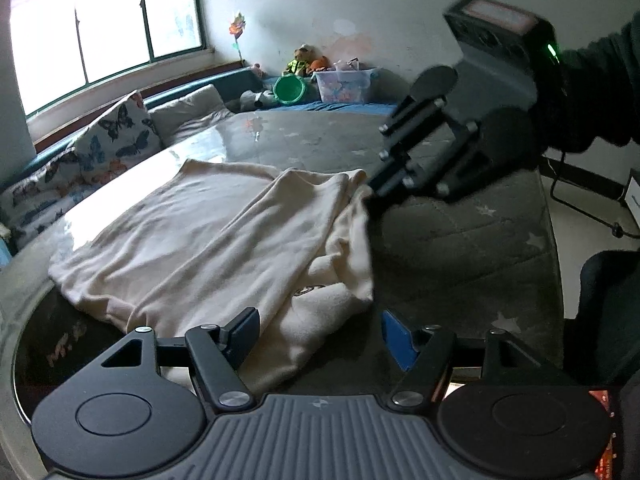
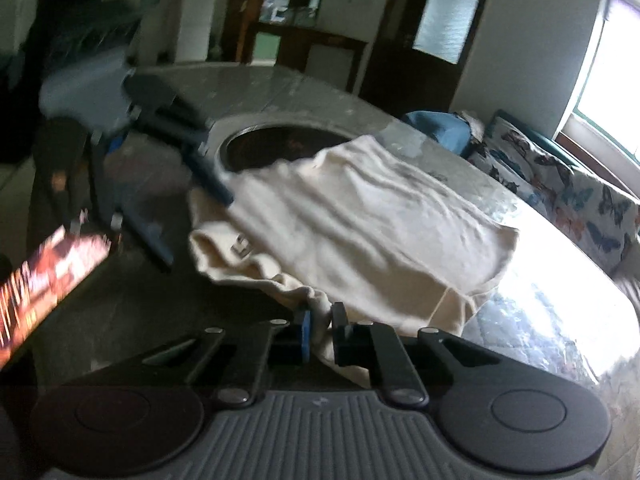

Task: Fold clothes
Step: 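Grasp the edge of the cream sweatshirt with both grippers, then lift the held edge with both grippers and fold it over the sweatshirt body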

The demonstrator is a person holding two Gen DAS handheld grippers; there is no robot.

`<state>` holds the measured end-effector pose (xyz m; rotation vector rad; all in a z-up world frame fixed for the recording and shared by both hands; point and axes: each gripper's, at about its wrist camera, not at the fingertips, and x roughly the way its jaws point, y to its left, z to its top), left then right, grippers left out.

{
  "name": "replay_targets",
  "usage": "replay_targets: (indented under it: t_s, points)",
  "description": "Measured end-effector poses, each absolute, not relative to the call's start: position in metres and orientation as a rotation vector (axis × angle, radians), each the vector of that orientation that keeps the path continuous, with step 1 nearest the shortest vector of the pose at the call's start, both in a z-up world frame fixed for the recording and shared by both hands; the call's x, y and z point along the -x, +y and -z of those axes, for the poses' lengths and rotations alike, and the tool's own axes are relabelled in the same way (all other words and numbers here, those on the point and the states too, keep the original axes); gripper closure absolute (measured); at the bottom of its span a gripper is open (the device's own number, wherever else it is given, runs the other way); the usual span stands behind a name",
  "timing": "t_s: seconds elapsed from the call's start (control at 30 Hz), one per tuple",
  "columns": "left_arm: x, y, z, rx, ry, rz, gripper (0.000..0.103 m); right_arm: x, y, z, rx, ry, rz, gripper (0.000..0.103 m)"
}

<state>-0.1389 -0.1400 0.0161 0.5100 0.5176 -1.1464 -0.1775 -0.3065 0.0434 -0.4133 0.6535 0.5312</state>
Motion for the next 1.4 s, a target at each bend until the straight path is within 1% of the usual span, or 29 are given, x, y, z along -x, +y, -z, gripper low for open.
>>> replay_targets:
  t_s: [0.07,0.1,0.17,0.2,0.23,0.27,0.37,0.4,0.43,0.47,0.7,0.8,0.87,0.93,0.97,1.0,1.07,1.1,1.13,1.17,1.2,1.27,1.4]
  points:
    - [0.139,-0.144,-0.014,-0.518,0.507,1.149,0.049,0.173,-0.311,-0.049,0.378,0.648,-0.529,0.096]
    - [0.139,-0.146,-0.013,-0.522,0.505,1.145,0.054,0.172,-0.312,-0.052,0.366,0.645,-0.529,0.096]
    - [0.137,-0.150,-0.009,-0.529,0.503,1.131,0.077,0.170,-0.313,-0.055,0.361,0.635,-0.532,0.096]
    - [0.136,-0.151,-0.008,-0.528,0.501,1.117,0.082,0.170,-0.313,-0.056,0.361,0.631,-0.534,0.096]
    - [0.134,-0.152,-0.008,-0.519,0.501,1.103,0.089,0.170,-0.314,-0.056,0.362,0.628,-0.536,0.096]
    - [0.132,-0.152,-0.009,-0.509,0.501,1.089,0.091,0.170,-0.314,-0.057,0.363,0.625,-0.539,0.096]
    - [0.125,-0.149,-0.015,-0.463,0.495,1.057,0.092,0.171,-0.317,-0.057,0.370,0.630,-0.558,0.090]
    - [0.122,-0.148,-0.017,-0.448,0.495,1.052,0.092,0.173,-0.317,-0.056,0.388,0.627,-0.562,0.081]
    - [0.119,-0.147,-0.019,-0.433,0.497,1.047,0.092,0.175,-0.316,-0.056,0.406,0.622,-0.564,0.066]
    - [0.115,-0.146,-0.020,-0.418,0.499,1.042,0.092,0.178,-0.315,-0.055,0.434,0.610,-0.559,0.061]
    - [0.101,-0.143,-0.029,-0.359,0.510,1.021,0.092,0.181,-0.304,-0.037,0.576,0.577,-0.560,0.049]
    - [0.098,-0.142,-0.030,-0.345,0.513,1.016,0.092,0.174,-0.302,-0.026,0.597,0.561,-0.529,0.052]
    - [0.096,-0.141,-0.030,-0.334,0.525,1.019,0.092,0.167,-0.302,-0.023,0.587,0.566,-0.521,0.061]
    - [0.098,-0.141,-0.028,-0.354,0.528,1.020,0.091,0.161,-0.303,-0.021,0.567,0.581,-0.521,0.082]
    - [0.100,-0.141,-0.026,-0.372,0.522,1.020,0.089,0.158,-0.304,-0.021,0.544,0.594,-0.527,0.085]
    - [0.102,-0.141,-0.025,-0.387,0.518,1.020,0.088,0.156,-0.306,-0.023,0.511,0.605,-0.532,0.086]
    - [0.106,-0.139,-0.023,-0.398,0.515,1.025,0.083,0.152,-0.310,-0.026,0.464,0.618,-0.530,0.088]
    - [0.108,-0.139,-0.023,-0.405,0.512,1.026,0.081,0.152,-0.311,-0.028,0.450,0.619,-0.530,0.089]
    - [0.111,-0.138,-0.022,-0.415,0.505,1.021,0.076,0.151,-0.312,-0.029,0.438,0.621,-0.530,0.090]
    - [0.113,-0.137,-0.022,-0.431,0.497,1.016,0.073,0.151,-0.313,-0.031,0.426,0.622,-0.528,0.090]
    - [0.115,-0.137,-0.021,-0.443,0.492,1.017,0.073,0.150,-0.314,-0.032,0.415,0.624,-0.527,0.090]
    - [0.119,-0.136,-0.020,-0.470,0.482,1.018,0.065,0.149,-0.315,-0.035,0.397,0.625,-0.526,0.090]
    - [0.128,-0.139,-0.015,-0.534,0.453,0.999,0.062,0.150,-0.314,-0.038,0.397,0.620,-0.517,0.090]
